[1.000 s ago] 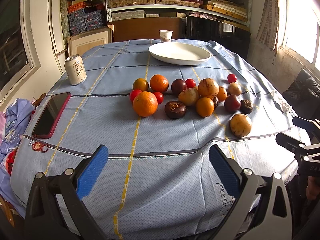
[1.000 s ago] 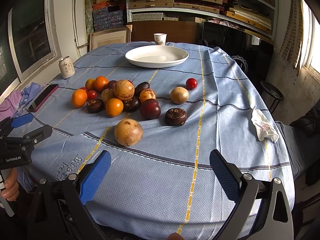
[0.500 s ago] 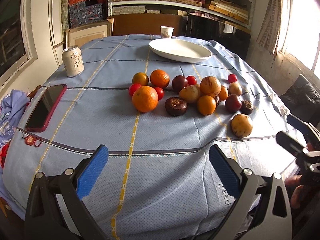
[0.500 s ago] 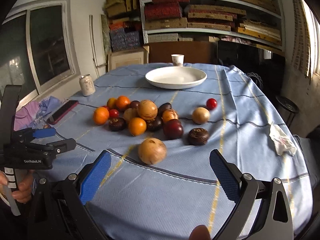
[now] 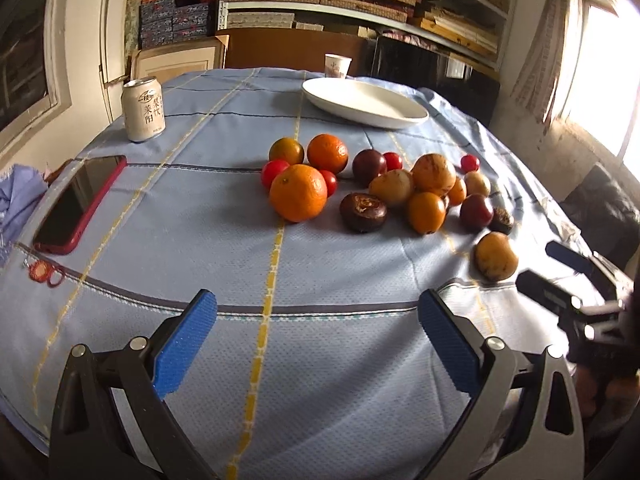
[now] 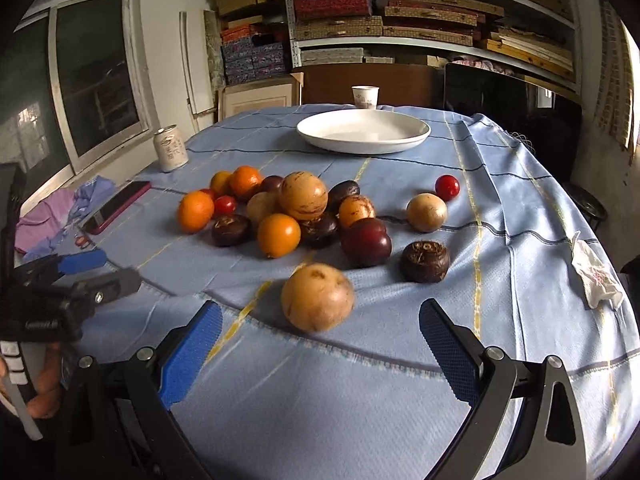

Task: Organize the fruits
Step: 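Grasp the large tan fruit with the right tool while the left tool grasps an orange, then carry both fruits to the white plate and open both tools to release them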

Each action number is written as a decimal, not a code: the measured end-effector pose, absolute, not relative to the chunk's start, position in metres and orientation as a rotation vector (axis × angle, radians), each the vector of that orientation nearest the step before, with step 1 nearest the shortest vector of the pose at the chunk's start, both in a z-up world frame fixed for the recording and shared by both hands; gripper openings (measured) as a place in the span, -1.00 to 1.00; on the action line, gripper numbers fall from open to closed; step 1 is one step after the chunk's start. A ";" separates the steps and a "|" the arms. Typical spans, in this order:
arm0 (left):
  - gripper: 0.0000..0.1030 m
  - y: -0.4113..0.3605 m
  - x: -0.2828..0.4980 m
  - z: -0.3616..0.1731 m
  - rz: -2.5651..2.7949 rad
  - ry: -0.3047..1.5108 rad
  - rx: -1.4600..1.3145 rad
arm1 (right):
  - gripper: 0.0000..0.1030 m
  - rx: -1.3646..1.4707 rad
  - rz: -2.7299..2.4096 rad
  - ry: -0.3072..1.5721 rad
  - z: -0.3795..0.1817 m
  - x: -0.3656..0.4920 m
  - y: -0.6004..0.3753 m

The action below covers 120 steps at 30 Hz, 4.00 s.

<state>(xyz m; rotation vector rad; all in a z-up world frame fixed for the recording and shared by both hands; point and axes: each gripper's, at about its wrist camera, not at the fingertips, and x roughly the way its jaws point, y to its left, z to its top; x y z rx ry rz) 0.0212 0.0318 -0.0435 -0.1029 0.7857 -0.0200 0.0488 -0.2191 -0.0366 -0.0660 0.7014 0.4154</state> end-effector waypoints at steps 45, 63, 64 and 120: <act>0.28 0.068 0.145 -0.049 -0.056 0.925 -0.191 | -0.08 0.104 0.488 0.857 -0.068 0.096 -0.219; -0.09 0.061 0.162 -0.062 -0.107 0.980 -0.202 | -0.07 0.102 0.491 0.862 -0.068 0.098 -0.219; -0.10 0.061 0.162 -0.062 -0.107 0.980 -0.203 | -0.07 0.100 0.491 0.862 -0.068 0.098 -0.218; 0.37 0.004 0.441 -0.011 -0.147 0.998 0.030 | -0.07 0.107 0.402 0.951 -0.034 0.426 -0.193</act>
